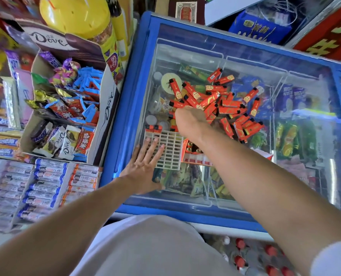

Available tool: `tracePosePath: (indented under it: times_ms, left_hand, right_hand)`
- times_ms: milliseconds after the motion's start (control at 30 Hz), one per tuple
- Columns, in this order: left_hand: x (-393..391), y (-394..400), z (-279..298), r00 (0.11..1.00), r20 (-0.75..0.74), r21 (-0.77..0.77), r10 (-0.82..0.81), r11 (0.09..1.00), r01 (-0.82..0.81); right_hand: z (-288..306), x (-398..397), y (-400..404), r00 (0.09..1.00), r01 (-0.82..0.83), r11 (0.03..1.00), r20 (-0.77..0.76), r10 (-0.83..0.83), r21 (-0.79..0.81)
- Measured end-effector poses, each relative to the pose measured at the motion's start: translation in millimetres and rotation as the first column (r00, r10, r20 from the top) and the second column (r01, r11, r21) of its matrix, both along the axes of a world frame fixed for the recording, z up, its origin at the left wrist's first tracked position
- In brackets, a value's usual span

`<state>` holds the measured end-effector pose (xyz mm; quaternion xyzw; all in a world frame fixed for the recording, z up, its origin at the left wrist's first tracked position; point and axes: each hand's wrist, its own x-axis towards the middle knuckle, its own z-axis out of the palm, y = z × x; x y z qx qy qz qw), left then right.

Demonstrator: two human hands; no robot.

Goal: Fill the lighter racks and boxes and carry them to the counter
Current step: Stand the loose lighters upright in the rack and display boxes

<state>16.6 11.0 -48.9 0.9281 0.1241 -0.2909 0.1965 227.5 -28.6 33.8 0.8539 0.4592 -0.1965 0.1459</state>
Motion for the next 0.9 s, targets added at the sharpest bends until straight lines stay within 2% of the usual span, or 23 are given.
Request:
tracePosePath:
  times_ms: [167, 233, 300, 400, 500, 733, 900]
  left_hand:
    - [-0.2, 0.1, -1.0, 1.0, 0.007, -0.004, 0.011, 1.0, -0.011]
    - [0.3, 0.1, 0.6, 1.0, 0.005, -0.012, 0.014, 1.0, -0.014]
    - [0.1, 0.3, 1.9, 1.0, 0.016, -0.007, 0.014, 1.0, -0.014]
    - [-0.7, 0.5, 3.2, 1.0, 0.024, -0.021, 0.014, 1.0, -0.013]
    - [-1.1, 0.8, 1.9, 0.999, 0.034, -0.021, 0.011, 1.0, -0.01]
    - [-4.0, 5.0, -2.2, 0.998, 0.062, -0.037, 0.001, 0.999, 0.001]
    - [-4.2, 16.7, -0.1, 0.997, 0.069, -0.054, -0.026, 0.998, 0.029]
  right_hand:
    - [2.1, 0.5, -1.3, 0.994, -0.092, 0.996, -0.056, 0.092, 0.0]
    - [4.7, -1.1, -4.9, 0.996, -0.086, 0.991, -0.028, 0.089, 0.1]
    - [10.7, -2.9, -8.6, 0.998, -0.046, 0.964, -0.018, 0.053, 0.264]
    - [14.3, -10.4, -15.7, 0.987, 0.062, 0.921, -0.16, 0.0, 0.384]
    - [7.2, -22.7, -22.9, 0.979, 0.075, 0.93, -0.203, -0.001, 0.361]
    - [0.3, -38.4, -27.0, 1.0, 0.009, 0.917, -0.024, 0.001, 0.398]
    - [-1.9, -42.6, -25.1, 0.998, 0.053, 0.912, -0.037, -0.041, 0.407]
